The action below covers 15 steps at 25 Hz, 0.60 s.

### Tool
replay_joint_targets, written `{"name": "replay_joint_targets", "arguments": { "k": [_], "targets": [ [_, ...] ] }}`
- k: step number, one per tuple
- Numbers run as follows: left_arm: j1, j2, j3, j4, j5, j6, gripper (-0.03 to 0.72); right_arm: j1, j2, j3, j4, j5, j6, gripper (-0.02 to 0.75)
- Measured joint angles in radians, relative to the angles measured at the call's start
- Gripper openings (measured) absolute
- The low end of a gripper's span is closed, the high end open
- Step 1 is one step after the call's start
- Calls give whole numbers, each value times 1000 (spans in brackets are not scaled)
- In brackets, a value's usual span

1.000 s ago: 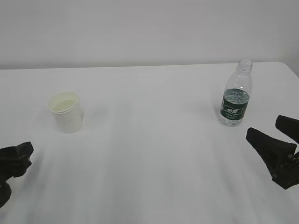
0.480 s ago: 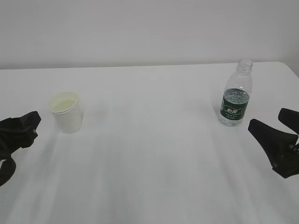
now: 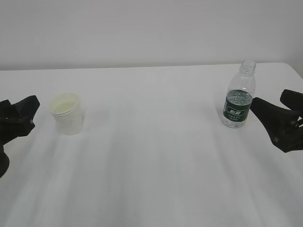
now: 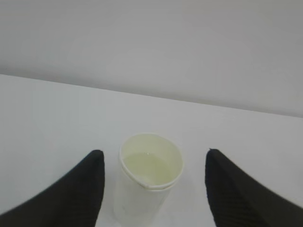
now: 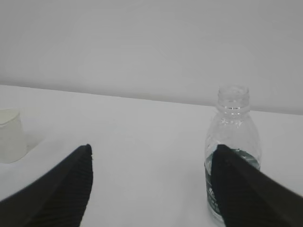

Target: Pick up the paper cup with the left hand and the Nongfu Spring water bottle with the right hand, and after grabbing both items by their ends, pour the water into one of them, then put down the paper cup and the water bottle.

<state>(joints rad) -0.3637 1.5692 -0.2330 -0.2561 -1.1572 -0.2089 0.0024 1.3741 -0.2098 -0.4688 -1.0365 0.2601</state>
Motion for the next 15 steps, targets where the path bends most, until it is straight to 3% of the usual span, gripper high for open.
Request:
{"name": "replay_joint_targets", "arguments": {
  "k": [6, 15],
  "targets": [
    [0, -48, -15, 0, 2, 21, 478, 0, 0, -53, -22, 16, 25, 592],
    [0, -81, -189, 24, 4, 35, 477, 0, -59, -171, -43, 166, 40, 592]
  ]
}}
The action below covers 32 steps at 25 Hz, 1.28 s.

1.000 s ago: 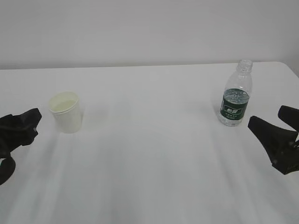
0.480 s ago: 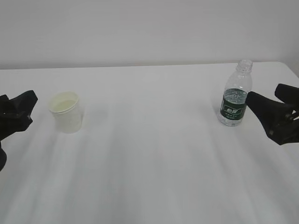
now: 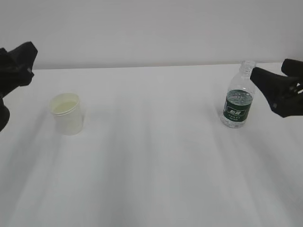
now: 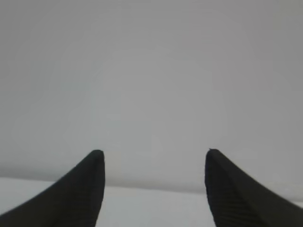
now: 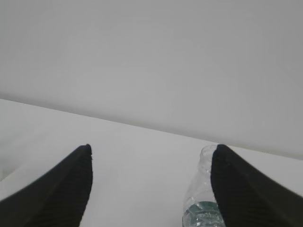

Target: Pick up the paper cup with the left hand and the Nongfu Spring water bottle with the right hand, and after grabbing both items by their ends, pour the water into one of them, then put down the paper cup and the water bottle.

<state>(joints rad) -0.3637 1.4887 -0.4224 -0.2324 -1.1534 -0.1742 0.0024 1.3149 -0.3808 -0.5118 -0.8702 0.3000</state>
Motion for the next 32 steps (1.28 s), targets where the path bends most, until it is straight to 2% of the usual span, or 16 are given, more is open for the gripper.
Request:
{"name": "replay_joint_targets", "arguments": {
  "k": [5, 13, 24, 32],
  "targets": [
    [0, -5, -87, 68, 63, 14, 477, 0, -53, -61, -5, 88, 14, 592],
    [0, -77, -134, 81, 232, 52, 477, 0, -143, -106, -30, 196, 44, 592],
    [0, -225, -138, 84, 396, 121, 477, 0, -346, -116, -41, 360, 50, 592],
    [0, -409, -138, 84, 593, 192, 475, 0, -508, -116, -55, 486, 70, 591]
  ]
}}
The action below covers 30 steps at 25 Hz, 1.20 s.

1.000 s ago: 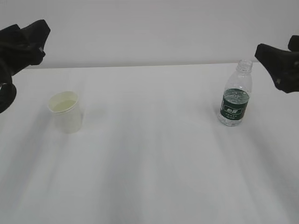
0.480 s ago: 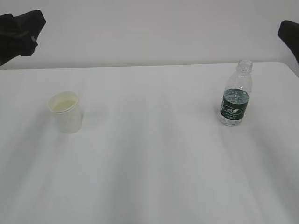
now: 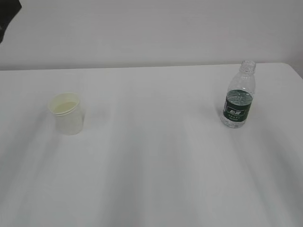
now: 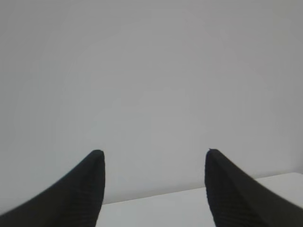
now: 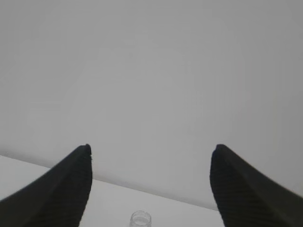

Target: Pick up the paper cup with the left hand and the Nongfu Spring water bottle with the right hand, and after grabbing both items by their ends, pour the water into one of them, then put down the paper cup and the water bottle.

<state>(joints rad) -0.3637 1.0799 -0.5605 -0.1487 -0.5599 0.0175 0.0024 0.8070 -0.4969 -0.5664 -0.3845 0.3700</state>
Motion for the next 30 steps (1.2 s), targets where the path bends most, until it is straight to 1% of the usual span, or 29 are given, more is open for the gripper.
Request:
{"name": "replay_joint_targets", "arguments": {
  "k": [3, 6, 11, 16, 25, 30],
  "targets": [
    [0, -88, 0, 0, 104, 30, 475, 0, -74, 0, -20, 51, 24, 591],
    [0, -171, 0, 13, 218, 55, 475, 0, -150, 0, -72, 108, 104, 591],
    [0, -302, 0, 91, 400, 64, 475, 0, -274, 0, -239, 190, 263, 591],
    [0, -423, 0, 149, 524, 65, 473, 0, -376, 0, -378, 246, 422, 591],
    [0, -640, 0, 159, 730, 67, 473, 0, -509, 0, -669, 266, 741, 591],
    [0, -724, 0, 165, 808, 67, 473, 0, -540, 0, -821, 264, 909, 591]
  ]
}}
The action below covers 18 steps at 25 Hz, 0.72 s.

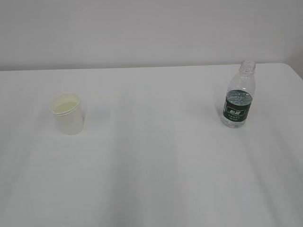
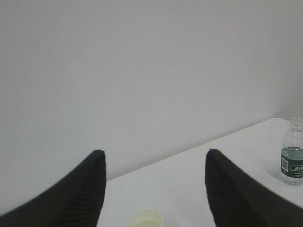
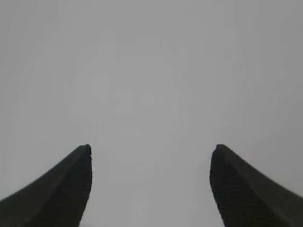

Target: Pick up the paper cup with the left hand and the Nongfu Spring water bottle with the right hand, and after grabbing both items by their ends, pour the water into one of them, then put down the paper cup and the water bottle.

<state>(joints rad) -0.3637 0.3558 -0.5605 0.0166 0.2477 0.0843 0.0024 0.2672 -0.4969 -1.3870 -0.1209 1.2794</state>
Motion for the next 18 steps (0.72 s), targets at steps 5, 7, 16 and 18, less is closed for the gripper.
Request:
{"name": "replay_joint_targets", "arguments": {
  "k": [5, 7, 16, 18],
  "targets": [
    [0, -46, 0, 13, 53, 0, 468, 0, -6, 0, -161, -33, 147, 591],
    [0, -58, 0, 13, 60, 0, 468, 0, -6, 0, -231, -57, 208, 591],
    [0, -72, 0, 15, 66, 0, 465, 0, -6, 0, -447, -113, 410, 591],
    [0, -72, 0, 10, 70, 0, 465, 0, -6, 0, -451, -118, 413, 590]
  ]
}}
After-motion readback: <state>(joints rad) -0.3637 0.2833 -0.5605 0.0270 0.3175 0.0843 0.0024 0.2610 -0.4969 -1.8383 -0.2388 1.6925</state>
